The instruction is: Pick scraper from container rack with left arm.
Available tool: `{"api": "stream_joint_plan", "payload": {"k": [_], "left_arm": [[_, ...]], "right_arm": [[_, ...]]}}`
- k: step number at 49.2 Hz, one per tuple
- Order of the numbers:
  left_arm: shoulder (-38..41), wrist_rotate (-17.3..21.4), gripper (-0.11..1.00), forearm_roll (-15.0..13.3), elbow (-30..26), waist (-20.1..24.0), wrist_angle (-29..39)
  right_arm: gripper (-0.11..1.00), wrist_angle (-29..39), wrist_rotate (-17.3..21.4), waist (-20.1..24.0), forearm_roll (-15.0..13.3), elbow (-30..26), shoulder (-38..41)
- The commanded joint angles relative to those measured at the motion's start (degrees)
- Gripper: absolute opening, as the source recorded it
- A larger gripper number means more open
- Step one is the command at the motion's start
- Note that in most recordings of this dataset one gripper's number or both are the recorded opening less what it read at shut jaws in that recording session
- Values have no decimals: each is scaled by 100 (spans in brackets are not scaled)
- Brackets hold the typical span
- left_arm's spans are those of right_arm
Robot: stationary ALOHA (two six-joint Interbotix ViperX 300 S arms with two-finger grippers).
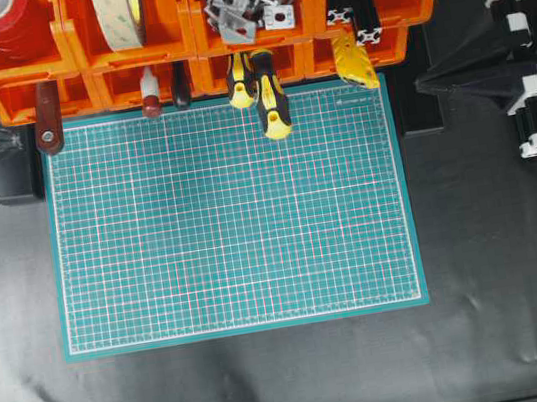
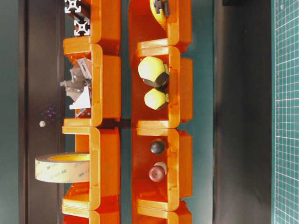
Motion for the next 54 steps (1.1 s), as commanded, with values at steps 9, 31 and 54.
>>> {"api": "stream_joint_plan", "payload": {"k": [9, 31, 54], "left_arm": [[-35, 114, 0, 272, -1099, -211, 1582], [413, 896, 0, 448, -3138, -712, 5651], [1723, 299, 0, 2883, -4148, -1670, 8139]], "right_arm": [[0, -88, 70, -9, 18, -70, 9], [0, -114, 167, -9, 158, -88, -149], [0, -79, 650, -9, 158, -88, -176]]}}
